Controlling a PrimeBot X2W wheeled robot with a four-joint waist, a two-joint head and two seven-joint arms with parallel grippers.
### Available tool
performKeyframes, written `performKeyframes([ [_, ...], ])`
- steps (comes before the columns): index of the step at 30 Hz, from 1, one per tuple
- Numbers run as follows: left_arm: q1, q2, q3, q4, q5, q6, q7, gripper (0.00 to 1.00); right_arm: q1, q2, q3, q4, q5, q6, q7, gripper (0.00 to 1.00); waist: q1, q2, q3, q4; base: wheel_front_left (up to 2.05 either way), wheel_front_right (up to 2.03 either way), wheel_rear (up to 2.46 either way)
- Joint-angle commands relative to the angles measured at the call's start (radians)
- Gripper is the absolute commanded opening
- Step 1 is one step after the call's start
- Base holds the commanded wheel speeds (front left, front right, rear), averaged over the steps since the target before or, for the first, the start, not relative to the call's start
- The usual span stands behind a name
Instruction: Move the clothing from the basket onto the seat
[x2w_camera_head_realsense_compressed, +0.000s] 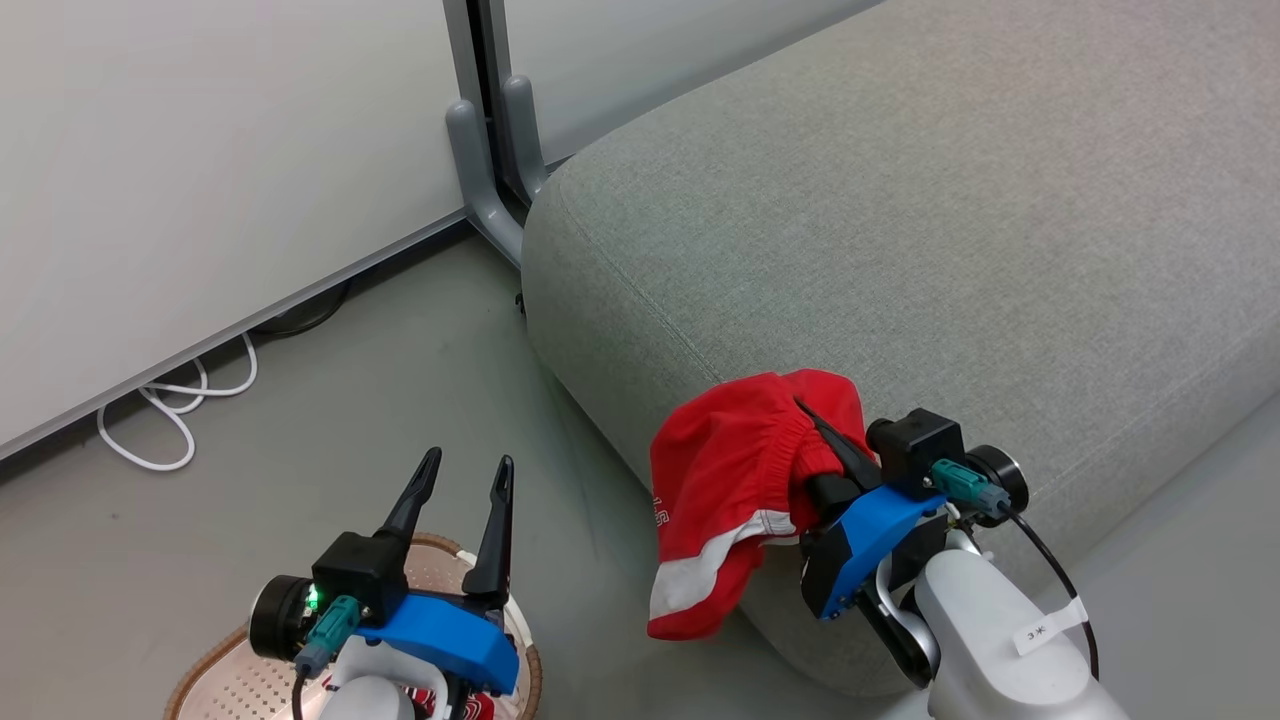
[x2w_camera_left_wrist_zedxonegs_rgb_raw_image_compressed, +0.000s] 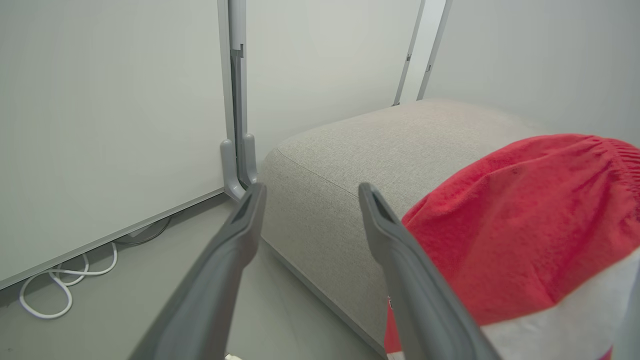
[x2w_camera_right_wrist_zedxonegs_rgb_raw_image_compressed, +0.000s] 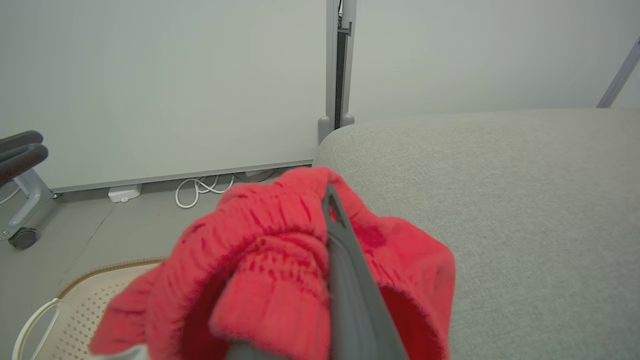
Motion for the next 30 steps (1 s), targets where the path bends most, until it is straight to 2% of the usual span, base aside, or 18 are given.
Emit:
performKeyframes([
  [1,-0.006,0.002,0.007,-0.001,0.003,-0.006,-0.003,1.0,0.014,-0.001,-0.002,-0.005,0.004,0.0,-0.005,0.0,0.0,-0.0001,0.003,-0.002,0.0,0.0,0.0],
  [6,-0.01,0.001,0.007,0.0,0.008,-0.009,-0.003,1.0,0.016,-0.001,-0.018,-0.01,-0.001,0.0,-0.005,0.0,0.0,-0.0001,0.013,0.007,0.0,0.0,0.0],
  [10,-0.018,0.006,0.01,-0.009,0.012,-0.009,-0.003,1.0,-0.011,-0.001,-0.03,-0.005,0.041,0.0,-0.005,0.0,0.0,-0.0001,0.035,0.019,0.0,0.0,0.0],
  [17,-0.05,0.027,0.003,-0.042,0.032,-0.013,-0.003,1.0,-0.159,-0.008,-0.168,0.073,0.119,0.0,0.0,0.0,0.0,-0.0001,0.132,0.061,0.0,0.0,0.0],
  [21,-0.08,0.043,-0.008,-0.071,0.036,-0.015,-0.003,1.0,-0.276,-0.063,-0.256,0.117,0.161,0.0,0.001,0.0,0.0,-0.0001,0.214,0.106,0.0,0.0,0.0],
  [30,-0.166,0.106,-0.055,-0.188,0.058,-0.017,-0.003,1.0,-0.519,-0.26,-0.423,0.161,0.182,0.0,-0.003,0.0,0.0,-0.0001,0.425,0.229,0.0,0.0,0.0],
])
